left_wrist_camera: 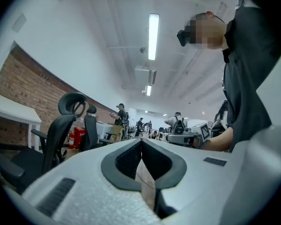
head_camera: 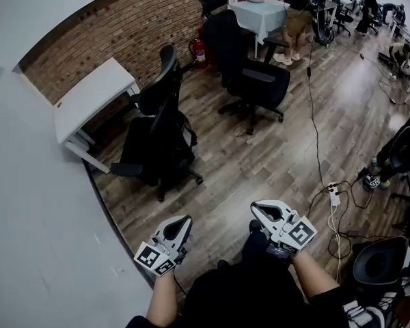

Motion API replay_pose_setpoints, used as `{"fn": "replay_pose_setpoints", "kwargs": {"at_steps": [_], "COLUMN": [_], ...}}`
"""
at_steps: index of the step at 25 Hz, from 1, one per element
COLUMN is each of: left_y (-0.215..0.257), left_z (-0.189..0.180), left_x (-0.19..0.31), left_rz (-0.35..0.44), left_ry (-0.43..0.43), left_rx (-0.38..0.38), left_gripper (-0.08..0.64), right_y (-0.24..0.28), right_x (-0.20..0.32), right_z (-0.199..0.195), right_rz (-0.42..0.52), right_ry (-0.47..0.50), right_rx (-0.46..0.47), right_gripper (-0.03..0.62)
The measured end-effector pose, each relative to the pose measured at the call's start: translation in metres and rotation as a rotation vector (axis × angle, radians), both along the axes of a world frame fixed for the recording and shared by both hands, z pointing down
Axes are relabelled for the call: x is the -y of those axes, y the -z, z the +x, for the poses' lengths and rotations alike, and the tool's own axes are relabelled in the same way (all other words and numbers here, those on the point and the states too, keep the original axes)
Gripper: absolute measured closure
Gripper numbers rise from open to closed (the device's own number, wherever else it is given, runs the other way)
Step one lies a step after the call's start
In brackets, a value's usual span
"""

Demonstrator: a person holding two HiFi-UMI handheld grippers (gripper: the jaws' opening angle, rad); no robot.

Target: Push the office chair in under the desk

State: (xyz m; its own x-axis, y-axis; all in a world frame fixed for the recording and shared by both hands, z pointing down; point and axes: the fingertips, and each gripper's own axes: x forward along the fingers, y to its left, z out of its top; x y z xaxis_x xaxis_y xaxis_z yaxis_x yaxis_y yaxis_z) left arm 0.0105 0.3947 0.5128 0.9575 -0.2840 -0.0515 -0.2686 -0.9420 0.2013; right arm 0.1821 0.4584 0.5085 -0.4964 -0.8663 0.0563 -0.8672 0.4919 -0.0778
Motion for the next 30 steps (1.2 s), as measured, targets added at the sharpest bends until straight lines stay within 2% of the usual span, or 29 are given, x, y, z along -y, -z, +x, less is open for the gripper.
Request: {"fn": "replay_pose_setpoints", "kwargs": {"at_steps": [4, 9, 16, 20, 24, 27, 30], "left_y": [0.001, 0.008, 0.031, 0.028, 0.035, 0.04, 0.035], "left_z": [0.024, 0.074, 0.13, 0.14, 0.137, 0.139, 0.142], "left_x": [0.034, 0.065, 0.106, 0.131, 0.158, 0.182, 0.204], "left_rz": [0.017, 0.014, 0.037, 0.038, 0.06, 0.072, 0.077], "left_ry": [0.06, 0.105, 0.189, 0.246, 0.293, 0.305, 0.302], "left_rx": [0.032, 0.051, 0.071, 0.095, 0.12, 0.131, 0.14], "left_gripper": [0.545, 0.545, 0.545, 0.545, 0.545, 0.545, 0.545], "right_y": [-0.007, 0.011, 0.02, 0.015, 0.016, 0.013, 0.005], "right_x": [0.047, 0.1, 0.151, 0.175, 0.194, 0.215, 0.234], "right_z": [0.03, 0.076, 0.137, 0.154, 0.176, 0.191, 0.191], "right_rz": [-0.004, 0.029, 0.019, 0.016, 0.023, 0.01, -0.009], "right_ry": [0.066, 0.139, 0.24, 0.28, 0.27, 0.244, 0.247], "right_rx": [-0.004, -0.006, -0.009, 0.005, 0.035, 0.083, 0.077], "right_gripper": [0.586, 0.586, 0.586, 0.586, 0.586, 0.586, 0.586]}}
